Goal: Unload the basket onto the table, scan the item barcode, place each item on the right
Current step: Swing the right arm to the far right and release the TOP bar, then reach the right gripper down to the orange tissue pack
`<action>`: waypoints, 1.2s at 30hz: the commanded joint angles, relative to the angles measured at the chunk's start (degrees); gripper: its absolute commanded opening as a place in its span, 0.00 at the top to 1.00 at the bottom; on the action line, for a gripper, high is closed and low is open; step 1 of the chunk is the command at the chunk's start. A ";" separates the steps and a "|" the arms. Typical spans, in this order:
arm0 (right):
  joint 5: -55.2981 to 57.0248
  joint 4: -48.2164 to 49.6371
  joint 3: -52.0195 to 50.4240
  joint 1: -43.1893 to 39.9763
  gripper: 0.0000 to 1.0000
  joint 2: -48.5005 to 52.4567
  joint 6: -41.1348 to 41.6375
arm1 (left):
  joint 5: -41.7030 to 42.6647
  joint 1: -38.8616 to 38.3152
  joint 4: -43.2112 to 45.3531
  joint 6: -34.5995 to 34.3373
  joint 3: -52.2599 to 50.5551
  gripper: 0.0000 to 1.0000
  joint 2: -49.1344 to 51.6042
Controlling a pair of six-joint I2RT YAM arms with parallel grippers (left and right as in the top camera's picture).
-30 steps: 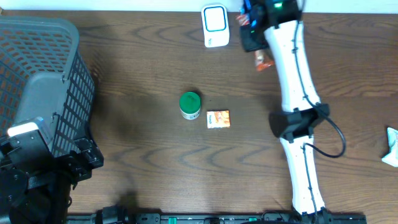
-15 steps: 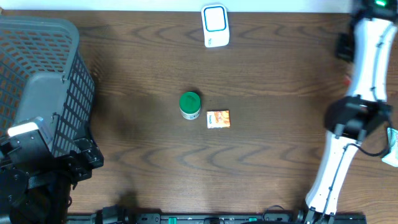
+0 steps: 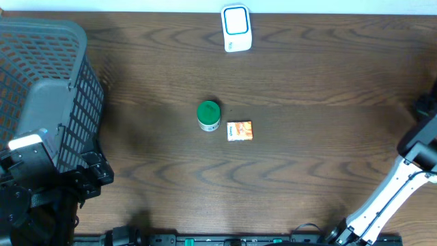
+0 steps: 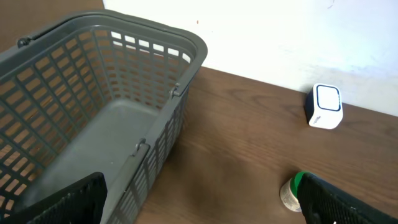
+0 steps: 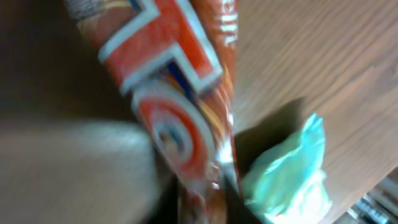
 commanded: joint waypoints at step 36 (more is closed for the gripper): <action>-25.03 -6.82 -5.40 65.46 0.01 -15.50 11.08 | 0.55 -0.20 0.02 -0.50 -0.07 0.02 -0.11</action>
